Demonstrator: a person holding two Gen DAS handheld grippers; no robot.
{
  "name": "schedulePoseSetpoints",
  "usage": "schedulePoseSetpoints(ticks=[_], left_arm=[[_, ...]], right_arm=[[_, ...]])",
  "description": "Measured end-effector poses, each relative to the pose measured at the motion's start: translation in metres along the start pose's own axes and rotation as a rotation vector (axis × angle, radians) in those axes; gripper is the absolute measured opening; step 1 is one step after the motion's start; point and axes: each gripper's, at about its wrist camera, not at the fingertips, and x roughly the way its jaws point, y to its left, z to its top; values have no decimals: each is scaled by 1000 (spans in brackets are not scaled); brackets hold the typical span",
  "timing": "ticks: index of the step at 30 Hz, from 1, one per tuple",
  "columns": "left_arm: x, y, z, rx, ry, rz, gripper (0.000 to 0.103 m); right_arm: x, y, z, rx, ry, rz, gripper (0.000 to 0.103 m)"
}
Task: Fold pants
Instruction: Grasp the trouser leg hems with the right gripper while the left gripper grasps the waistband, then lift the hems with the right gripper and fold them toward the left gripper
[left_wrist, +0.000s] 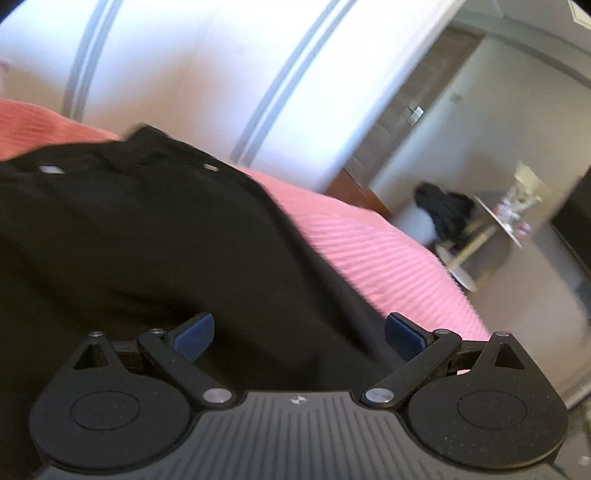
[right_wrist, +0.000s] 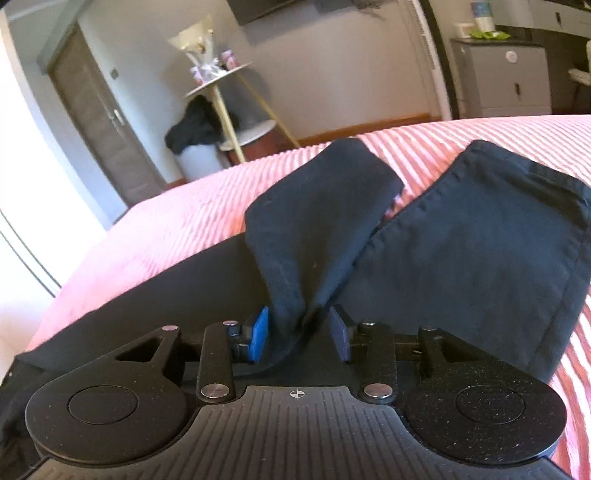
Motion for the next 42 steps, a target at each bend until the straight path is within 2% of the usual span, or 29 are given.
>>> schedulePoseSetpoints(ticks=[4,7,8,10,11,13,14,15,16,19,21,25,28,31,35,37,39,40,41,42], left_arm=[[44,-21,38,29,57,-41,99],[92,-25,55,-21,152,-17,98],[107,-24,56,-42,181,13,90],[130,-21,57,-59,226,53,84],[139,-21,57,-54,235,58,77],[145,-27,58,-21,221,72,55],[148,-29,59,-14,233,58,30],[152,-30,59,-21,263,46,11],[153,-30,58,-32,278,39,9],[135,-33,57,-22,235,17,7],[107,-39,57,-7,178,-18,7],[13,-33,44,15,69,-126,6],[-54,-21,17,72,30,-159,6],[-101,5,-24,44,61,-115,7],[-119,45,-63,-65,166,-68,7],[-117,61,-72,-104,230,-44,8],[-113,74,-71,-167,272,-26,10],[-114,79,-69,-181,262,-10,10],[-114,82,-66,-186,250,-8,15],[-116,84,-63,-184,239,-2,24]], right_arm=[[12,-14,2,42,5,39,39],[18,-16,4,68,-9,68,39],[20,-19,3,72,-14,72,39],[25,-24,4,85,-24,80,39],[27,-25,5,91,-26,80,35],[29,-26,6,99,-35,86,29],[29,-28,6,106,-41,91,22],[29,-29,7,114,-46,97,20],[29,-30,9,115,-51,99,17],[22,-32,13,131,-74,118,13],[14,-40,18,196,-84,146,12],[-16,-60,30,306,-133,181,11],[-42,-75,28,330,-156,143,11],[-56,-87,20,364,-132,66,11],[-64,-99,6,389,-51,-53,11],[-64,-100,-1,349,4,-115,11],[-59,-94,-3,237,36,-166,14],[-58,-86,-4,160,28,-208,21],[-58,-79,-4,86,16,-240,29],[-57,-66,-7,-26,9,-289,31]])
